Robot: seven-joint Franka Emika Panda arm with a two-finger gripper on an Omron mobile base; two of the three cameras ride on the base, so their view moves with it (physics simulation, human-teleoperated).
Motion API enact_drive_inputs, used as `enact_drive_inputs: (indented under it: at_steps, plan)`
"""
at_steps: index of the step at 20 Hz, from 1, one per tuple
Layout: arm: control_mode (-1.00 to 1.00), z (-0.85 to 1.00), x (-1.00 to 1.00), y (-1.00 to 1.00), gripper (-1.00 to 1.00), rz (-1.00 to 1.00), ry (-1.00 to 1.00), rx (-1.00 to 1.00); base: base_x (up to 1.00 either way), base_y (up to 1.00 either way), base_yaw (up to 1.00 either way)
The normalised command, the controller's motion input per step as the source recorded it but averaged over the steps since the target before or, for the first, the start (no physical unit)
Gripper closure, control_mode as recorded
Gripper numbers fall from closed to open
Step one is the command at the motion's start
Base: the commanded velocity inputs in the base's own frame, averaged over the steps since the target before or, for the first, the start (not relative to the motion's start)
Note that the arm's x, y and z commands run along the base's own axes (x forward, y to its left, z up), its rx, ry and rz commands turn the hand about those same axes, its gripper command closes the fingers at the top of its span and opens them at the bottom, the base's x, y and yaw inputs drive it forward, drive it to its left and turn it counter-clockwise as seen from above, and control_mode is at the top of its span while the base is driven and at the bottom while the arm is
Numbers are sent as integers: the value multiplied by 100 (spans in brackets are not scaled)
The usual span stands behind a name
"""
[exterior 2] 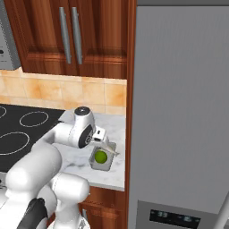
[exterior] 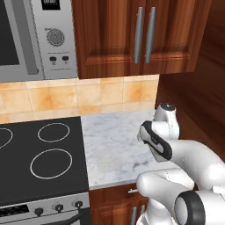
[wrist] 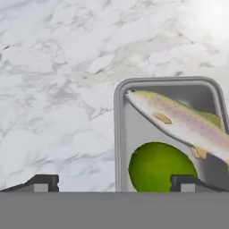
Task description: Place the tupperware on the second highest shelf of the fridge. Make space for the tupperware among the existing items by rearranging them on the shelves if needed. Close the fridge door when finished.
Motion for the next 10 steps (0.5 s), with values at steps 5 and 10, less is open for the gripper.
enact_drive_inputs:
  at_steps: [5,10]
  plan:
    - [-100,-35,34,-3,-100,0,5,-2,0,0,0]
    - [-100,-16,31,0,-100,0,2,-3,0,0,0]
